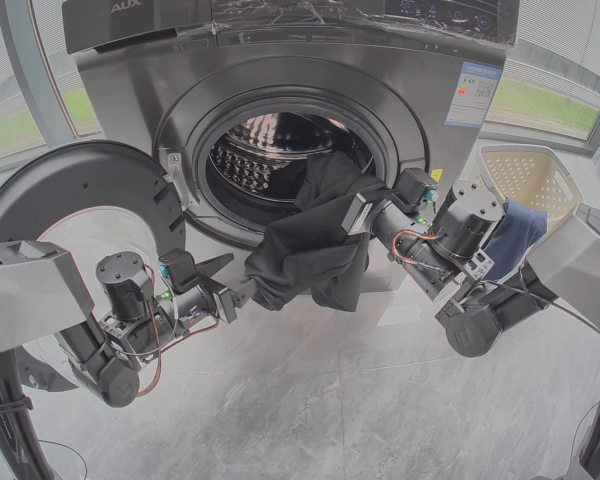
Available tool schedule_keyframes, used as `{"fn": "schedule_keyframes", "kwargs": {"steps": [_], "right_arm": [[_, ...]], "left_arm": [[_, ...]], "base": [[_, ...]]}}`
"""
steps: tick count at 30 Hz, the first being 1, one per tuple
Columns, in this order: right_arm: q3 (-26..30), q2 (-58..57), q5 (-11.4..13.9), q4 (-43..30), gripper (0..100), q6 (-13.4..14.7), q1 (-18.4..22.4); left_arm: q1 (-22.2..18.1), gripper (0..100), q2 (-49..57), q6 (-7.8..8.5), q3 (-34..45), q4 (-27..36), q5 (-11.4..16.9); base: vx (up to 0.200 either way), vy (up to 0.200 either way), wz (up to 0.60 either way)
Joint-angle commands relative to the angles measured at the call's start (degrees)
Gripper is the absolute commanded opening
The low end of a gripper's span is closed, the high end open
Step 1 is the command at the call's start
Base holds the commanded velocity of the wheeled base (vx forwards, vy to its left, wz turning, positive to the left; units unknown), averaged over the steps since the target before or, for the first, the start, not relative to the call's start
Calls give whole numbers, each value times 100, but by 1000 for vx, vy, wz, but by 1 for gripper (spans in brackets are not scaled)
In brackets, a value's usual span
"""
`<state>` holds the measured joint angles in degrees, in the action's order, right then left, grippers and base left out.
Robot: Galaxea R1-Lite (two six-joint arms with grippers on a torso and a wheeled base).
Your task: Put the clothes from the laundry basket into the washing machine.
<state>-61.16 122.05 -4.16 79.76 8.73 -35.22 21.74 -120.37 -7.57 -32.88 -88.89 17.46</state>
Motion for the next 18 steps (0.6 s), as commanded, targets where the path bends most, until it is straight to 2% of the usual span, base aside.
{"fn": "schedule_keyframes", "kwargs": {"steps": [1, 3, 6, 8, 14, 15, 18], "right_arm": [[-124, -15, 3, -13, 0, -3, 24], [-221, 12, 3, -22, 0, 6, 24], [-291, 47, -6, -31, 0, 6, -20], [-326, 99, -6, -31, 0, 6, -38], [-362, 126, -6, -22, 0, -3, -55], [-362, 135, 3, -13, 0, 6, -55], [-318, 179, -6, 31, 0, 6, -73]], "left_arm": [[94, 100, -233, 28, 326, 4, 30], [208, 100, -356, 115, 642, 4, 223], [305, 100, -567, 485, 1099, 4, 830], [384, 100, -681, 616, 1249, 4, 988], [472, 100, -716, 739, 1644, 4, 1111], [507, 100, -716, 775, 1741, 4, 1207], [533, 100, -654, 854, 1539, 4, 1216]], "base": [[0, 0, 0], [0, 0, 0], [0, 0, 0], [0, 0, 0], [0, 0, 0], [0, 0, 0], [0, 0, 0]]}}
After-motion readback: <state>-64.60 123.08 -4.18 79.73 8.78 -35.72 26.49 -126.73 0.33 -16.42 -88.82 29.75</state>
